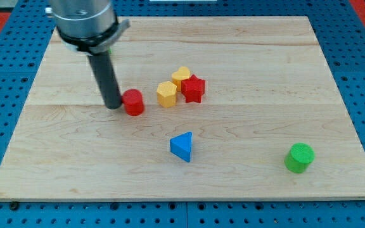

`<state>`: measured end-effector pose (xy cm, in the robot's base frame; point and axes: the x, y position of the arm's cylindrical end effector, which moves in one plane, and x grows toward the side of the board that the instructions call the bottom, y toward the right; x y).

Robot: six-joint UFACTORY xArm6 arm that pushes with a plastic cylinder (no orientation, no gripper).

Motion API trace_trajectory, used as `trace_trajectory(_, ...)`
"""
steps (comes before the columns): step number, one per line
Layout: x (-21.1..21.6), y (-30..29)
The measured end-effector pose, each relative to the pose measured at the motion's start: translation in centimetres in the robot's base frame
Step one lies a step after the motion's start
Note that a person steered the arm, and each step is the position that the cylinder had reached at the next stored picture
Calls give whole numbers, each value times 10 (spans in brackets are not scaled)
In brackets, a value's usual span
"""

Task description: Nudge the blue triangle down a bit

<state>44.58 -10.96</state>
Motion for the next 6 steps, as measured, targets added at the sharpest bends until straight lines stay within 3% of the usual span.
trace_trajectory(2, 0, 88)
trace_trajectory(3, 7, 91)
trace_trajectory(4, 47, 76)
trace_trajectory(5, 61, 156)
trace_trajectory(6, 39, 189)
